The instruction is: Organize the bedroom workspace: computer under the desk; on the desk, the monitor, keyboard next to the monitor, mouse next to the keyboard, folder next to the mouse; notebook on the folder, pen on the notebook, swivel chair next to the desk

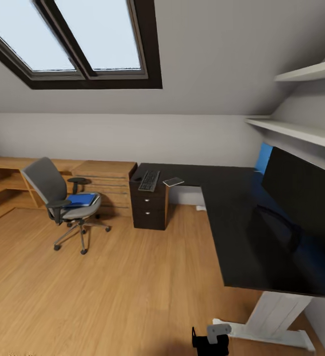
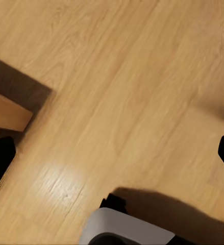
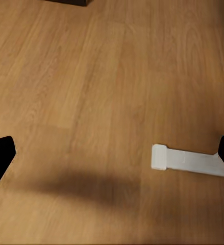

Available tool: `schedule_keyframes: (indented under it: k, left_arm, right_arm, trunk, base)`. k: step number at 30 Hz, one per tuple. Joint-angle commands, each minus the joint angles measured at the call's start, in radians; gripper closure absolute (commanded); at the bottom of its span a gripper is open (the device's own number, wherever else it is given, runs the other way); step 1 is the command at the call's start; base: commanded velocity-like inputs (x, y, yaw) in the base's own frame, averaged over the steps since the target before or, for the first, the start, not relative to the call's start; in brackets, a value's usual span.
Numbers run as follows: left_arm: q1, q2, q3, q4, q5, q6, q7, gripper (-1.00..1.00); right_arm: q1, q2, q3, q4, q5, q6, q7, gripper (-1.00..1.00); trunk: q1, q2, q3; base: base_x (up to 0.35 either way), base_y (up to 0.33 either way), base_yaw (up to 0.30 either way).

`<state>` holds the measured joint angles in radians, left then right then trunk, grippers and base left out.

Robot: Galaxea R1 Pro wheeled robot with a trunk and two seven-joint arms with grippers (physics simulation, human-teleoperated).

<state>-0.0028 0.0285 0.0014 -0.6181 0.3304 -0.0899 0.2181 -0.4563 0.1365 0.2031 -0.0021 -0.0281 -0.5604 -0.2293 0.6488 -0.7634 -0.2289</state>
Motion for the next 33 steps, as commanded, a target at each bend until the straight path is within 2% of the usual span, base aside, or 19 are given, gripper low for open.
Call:
schedule_keyframes:
  k: [1, 10, 16, 23, 33]
  left_arm:
    - [0.000, 0.001, -0.003, 0.001, 0.010, -0.004, 0.003, -1.00]
    - [0.000, 0.001, -0.003, 0.006, 0.009, -0.004, 0.003, -1.00]
    - [0.000, 0.000, -0.003, 0.007, 0.010, -0.002, 0.003, -1.00]
    - [0.000, -0.001, -0.004, 0.010, 0.010, -0.002, 0.003, -1.00]
    - [0.000, -0.002, -0.004, 0.014, 0.009, -0.003, 0.003, -1.00]
  right_arm:
    - [-0.001, 0.001, 0.009, 0.002, -0.003, -0.002, -0.007, -1.00]
    - [-0.001, 0.000, 0.008, 0.009, -0.003, -0.004, -0.007, -1.00]
    - [-0.001, 0.000, 0.009, 0.010, -0.003, -0.005, -0.007, -1.00]
    - [-0.001, 0.000, 0.007, 0.010, -0.003, -0.006, -0.006, -1.00]
    - [-0.001, 0.000, 0.007, 0.010, -0.003, -0.006, -0.005, -1.00]
  trunk:
    - [0.001, -0.001, -0.001]
    - [0.001, -0.001, -0.001]
    - [0.001, -0.001, -0.001]
    - [0.001, -0.001, -0.001]
    - [0.001, -0.001, 0.002]
  base:
    - [0.262, 0.237, 0.272]
    - [0.285, 0.212, 0.262]
    - [0.298, 0.197, 0.038]
    - [0.299, 0.190, -0.013]
    - [0.302, 0.154, -0.213]
